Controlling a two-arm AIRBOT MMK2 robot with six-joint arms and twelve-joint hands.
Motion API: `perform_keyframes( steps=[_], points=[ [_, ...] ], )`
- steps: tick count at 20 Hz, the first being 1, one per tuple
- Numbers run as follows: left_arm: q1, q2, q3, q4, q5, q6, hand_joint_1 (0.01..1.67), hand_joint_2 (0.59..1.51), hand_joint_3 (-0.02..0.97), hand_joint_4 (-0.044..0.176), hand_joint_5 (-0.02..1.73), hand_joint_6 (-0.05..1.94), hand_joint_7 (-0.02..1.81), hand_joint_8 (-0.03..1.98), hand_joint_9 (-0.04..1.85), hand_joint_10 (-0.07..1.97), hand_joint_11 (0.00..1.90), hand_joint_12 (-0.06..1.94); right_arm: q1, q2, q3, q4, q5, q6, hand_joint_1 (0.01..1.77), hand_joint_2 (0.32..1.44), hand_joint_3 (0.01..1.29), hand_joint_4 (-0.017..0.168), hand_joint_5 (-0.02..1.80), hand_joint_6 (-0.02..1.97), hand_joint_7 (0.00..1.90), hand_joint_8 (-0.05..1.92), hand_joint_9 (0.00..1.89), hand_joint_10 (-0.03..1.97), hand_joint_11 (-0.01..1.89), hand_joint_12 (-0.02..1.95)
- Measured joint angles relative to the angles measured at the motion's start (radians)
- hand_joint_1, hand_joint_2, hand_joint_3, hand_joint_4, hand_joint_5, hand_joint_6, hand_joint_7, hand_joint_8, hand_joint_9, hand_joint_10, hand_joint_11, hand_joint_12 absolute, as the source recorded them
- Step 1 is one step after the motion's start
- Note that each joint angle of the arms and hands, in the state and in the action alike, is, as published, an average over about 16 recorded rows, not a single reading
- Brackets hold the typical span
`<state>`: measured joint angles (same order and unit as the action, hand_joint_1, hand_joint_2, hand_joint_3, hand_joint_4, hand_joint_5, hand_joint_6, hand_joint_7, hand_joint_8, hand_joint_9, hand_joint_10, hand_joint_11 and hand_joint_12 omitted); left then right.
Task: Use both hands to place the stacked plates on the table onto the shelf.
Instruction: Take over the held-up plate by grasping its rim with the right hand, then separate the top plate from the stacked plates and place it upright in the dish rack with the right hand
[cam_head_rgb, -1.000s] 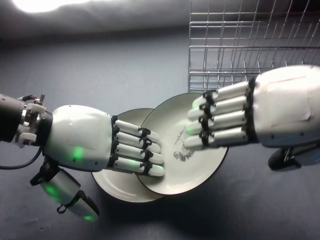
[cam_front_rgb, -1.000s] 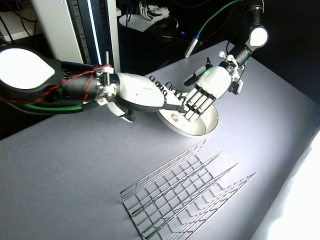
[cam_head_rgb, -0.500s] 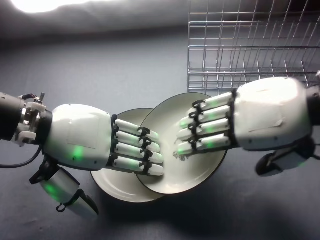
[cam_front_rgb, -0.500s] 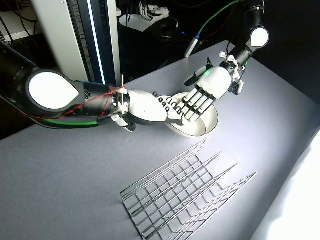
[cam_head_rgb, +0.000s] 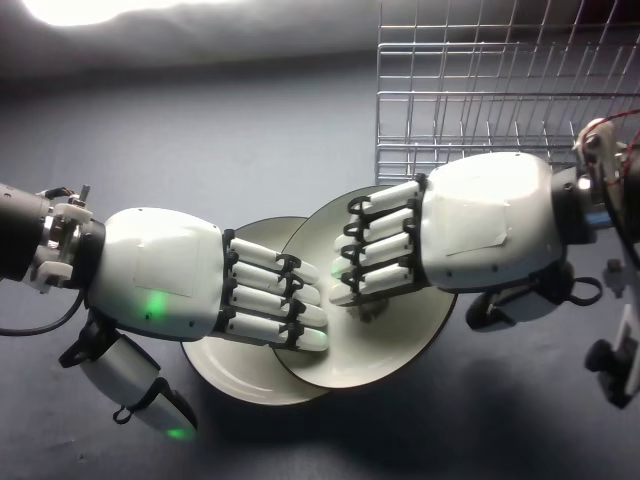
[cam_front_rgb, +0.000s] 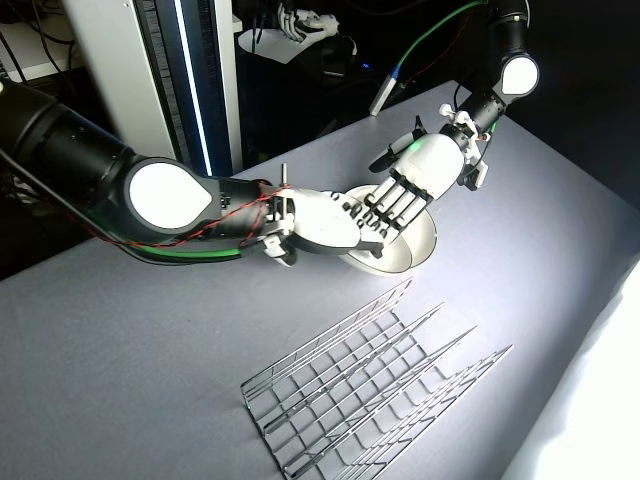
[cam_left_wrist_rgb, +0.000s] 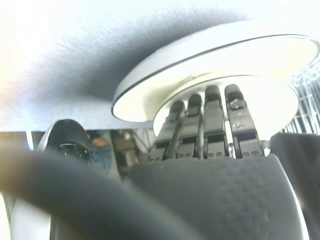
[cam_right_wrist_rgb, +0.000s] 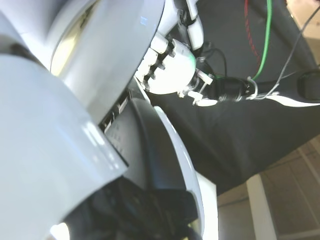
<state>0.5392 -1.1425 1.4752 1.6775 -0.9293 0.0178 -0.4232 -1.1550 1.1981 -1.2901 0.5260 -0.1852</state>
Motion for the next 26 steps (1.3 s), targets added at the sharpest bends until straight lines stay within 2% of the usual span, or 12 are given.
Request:
perform_keyframes(
  steps=[7,12,19,26],
  points=[
    [0.000,-0.002,0.006,-0.003,-0.003,0.000,0.02,1.173,0.019,-0.006,-0.02,-0.04,-0.01,-0.03,0.02,0.01,0.02,0.01,0.012,-0.028,0.011,0.012,-0.015,-0.001,1.19,1.03,0.02,-0.001,0.45,0.00,0.45,-0.01,0.43,0.03,0.07,1.02],
    [-0.002,-0.001,0.011,-0.005,-0.005,-0.005,0.02,1.179,0.020,-0.005,-0.02,-0.04,-0.01,-0.02,0.02,0.01,0.02,0.01,0.015,-0.033,0.011,0.019,-0.008,-0.003,1.22,1.03,0.02,-0.003,0.61,0.08,0.65,0.04,0.64,0.08,0.25,1.18],
    [-0.026,0.021,0.014,-0.011,-0.003,-0.017,0.02,1.181,0.020,-0.001,-0.01,-0.02,0.00,-0.01,0.02,0.01,0.02,0.01,0.019,-0.033,0.006,0.025,0.009,-0.006,1.25,1.01,0.02,-0.007,0.76,0.30,0.85,0.20,0.84,0.44,0.58,1.19],
    [-0.085,0.091,-0.013,-0.031,0.010,-0.026,0.02,1.182,0.019,0.001,0.00,0.00,0.01,0.01,0.02,0.01,0.02,0.01,0.048,-0.023,-0.015,0.027,0.010,-0.006,1.25,0.98,0.01,-0.008,0.81,0.53,0.95,0.36,0.94,0.84,0.80,1.12]
  ],
)
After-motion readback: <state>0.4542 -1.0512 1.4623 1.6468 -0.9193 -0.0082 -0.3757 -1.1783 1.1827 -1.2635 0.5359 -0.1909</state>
